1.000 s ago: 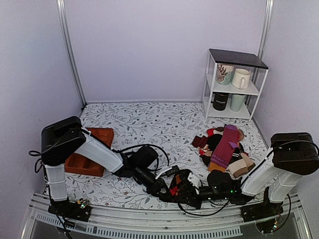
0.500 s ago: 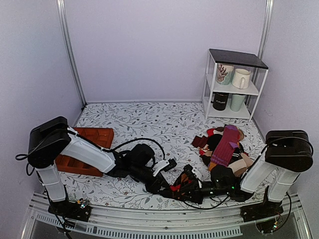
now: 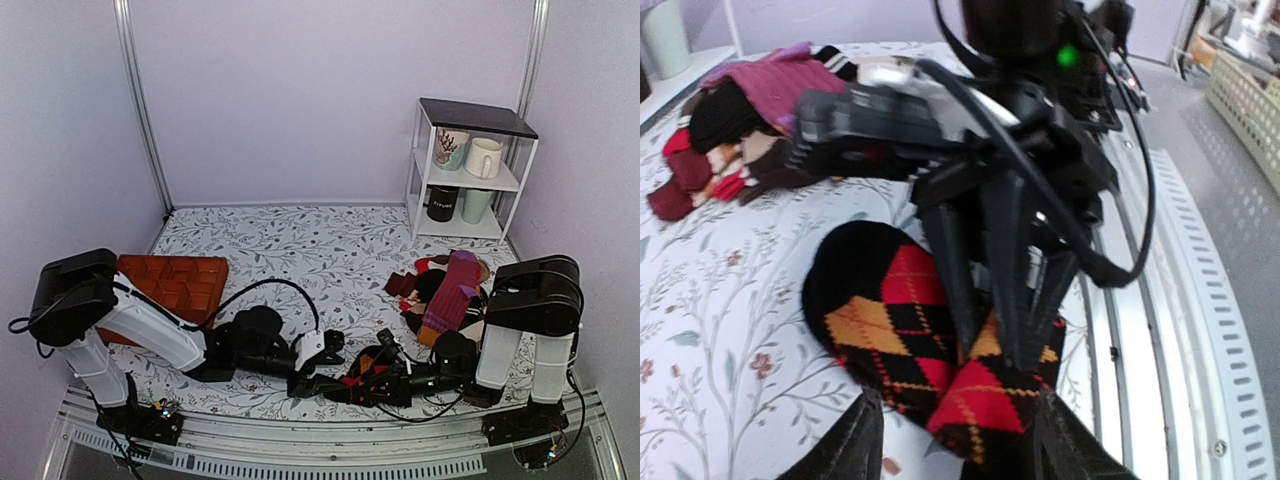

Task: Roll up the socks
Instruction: Roll the sock at the center of the board.

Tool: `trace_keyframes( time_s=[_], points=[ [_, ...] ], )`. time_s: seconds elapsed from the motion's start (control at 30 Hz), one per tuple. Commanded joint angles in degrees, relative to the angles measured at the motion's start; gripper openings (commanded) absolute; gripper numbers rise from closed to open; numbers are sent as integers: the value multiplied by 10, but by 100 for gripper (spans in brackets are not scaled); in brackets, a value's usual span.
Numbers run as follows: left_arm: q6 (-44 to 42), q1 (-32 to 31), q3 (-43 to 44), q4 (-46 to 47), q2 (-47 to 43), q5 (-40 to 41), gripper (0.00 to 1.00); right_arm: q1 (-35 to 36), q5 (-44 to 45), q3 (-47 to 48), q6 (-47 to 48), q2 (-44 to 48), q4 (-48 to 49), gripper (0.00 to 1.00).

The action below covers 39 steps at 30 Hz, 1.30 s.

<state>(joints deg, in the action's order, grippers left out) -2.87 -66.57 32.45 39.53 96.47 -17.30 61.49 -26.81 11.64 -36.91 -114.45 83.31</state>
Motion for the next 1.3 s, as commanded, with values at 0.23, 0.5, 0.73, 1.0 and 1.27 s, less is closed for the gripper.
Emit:
trace_keyframes(
  time_s=[0.23,0.5,0.73,1.0,1.27],
  points=[
    [-51,-47,38,25,96,-23,51,-1,-38,-25,-53,-51,-217,7],
    [-48,-60,32,10,105,-27,48,-2,-38,-19,-55,-51,-246,7],
    [-44,-75,29,3,129,-11,52,-2,-39,-11,-53,-50,-264,7],
    [-43,-76,32,9,145,5,51,-2,-37,-3,-49,-51,-285,7],
    [-30,-75,37,-11,142,-3,26,-3,-31,6,-43,-52,-309,7]
  ],
)
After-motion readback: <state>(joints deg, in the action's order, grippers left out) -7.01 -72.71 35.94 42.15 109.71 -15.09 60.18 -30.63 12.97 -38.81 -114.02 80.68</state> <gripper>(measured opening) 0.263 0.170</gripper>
